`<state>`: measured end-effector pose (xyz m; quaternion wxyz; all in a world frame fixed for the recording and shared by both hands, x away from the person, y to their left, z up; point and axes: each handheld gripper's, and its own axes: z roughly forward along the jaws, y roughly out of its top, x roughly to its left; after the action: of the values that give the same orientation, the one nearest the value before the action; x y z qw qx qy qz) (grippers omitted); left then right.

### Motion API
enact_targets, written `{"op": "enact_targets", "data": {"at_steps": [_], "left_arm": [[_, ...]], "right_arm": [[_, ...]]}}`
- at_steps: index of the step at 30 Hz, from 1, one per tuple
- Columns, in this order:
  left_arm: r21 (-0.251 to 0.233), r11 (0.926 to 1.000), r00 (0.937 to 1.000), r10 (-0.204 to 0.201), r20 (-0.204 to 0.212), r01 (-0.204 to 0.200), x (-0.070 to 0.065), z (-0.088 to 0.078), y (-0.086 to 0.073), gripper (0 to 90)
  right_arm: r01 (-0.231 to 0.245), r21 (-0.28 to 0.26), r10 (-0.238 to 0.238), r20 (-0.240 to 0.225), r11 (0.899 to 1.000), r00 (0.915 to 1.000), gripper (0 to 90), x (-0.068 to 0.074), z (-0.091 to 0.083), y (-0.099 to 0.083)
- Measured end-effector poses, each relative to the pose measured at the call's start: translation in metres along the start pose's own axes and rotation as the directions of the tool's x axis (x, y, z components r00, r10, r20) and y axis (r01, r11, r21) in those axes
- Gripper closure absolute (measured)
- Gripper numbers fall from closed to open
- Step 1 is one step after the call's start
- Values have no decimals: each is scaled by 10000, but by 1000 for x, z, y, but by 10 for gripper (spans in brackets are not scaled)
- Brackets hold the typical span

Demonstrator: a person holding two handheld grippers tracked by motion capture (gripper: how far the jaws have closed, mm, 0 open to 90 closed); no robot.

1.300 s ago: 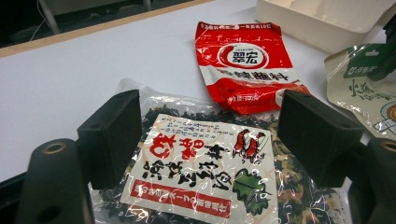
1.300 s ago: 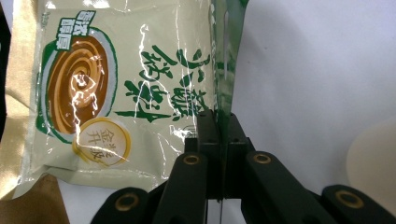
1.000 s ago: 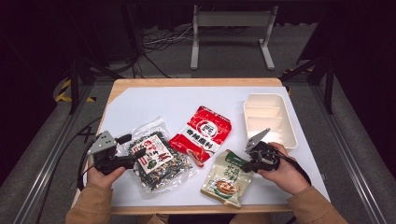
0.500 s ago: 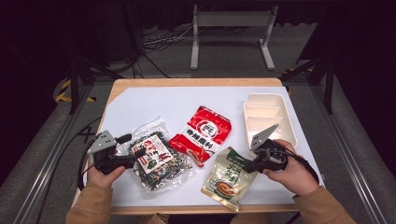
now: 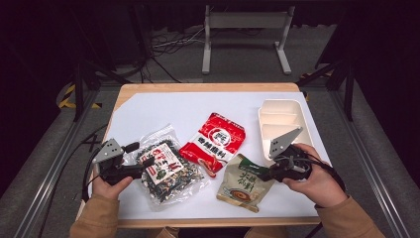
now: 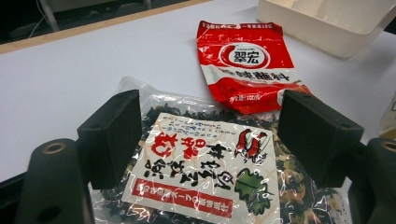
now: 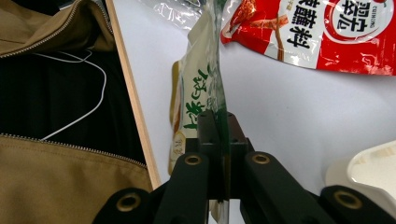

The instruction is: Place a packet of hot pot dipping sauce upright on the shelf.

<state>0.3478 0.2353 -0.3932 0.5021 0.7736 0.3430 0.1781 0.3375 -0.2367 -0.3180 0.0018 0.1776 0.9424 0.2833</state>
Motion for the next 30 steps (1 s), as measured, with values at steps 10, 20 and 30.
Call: {"op": "enact_targets", "data": {"at_steps": [10, 20, 30], "left_arm": [[15, 10000, 10000, 7, -12, -7, 0, 0, 0, 229], [-10, 10000, 10000, -18, -45, 18, 0, 0, 0, 229], [-6, 10000, 10000, -77, -41, 77, 0, -1, 0, 229]], "right_arm": [[324, 5, -324, 501, 9995, 9982, 895, 2, -12, 6], [515, -138, -497, 1103, 9986, 9927, 895, 1, -29, 13], [764, -358, -686, 1815, 9964, 9810, 895, -4, -55, 23]]}}
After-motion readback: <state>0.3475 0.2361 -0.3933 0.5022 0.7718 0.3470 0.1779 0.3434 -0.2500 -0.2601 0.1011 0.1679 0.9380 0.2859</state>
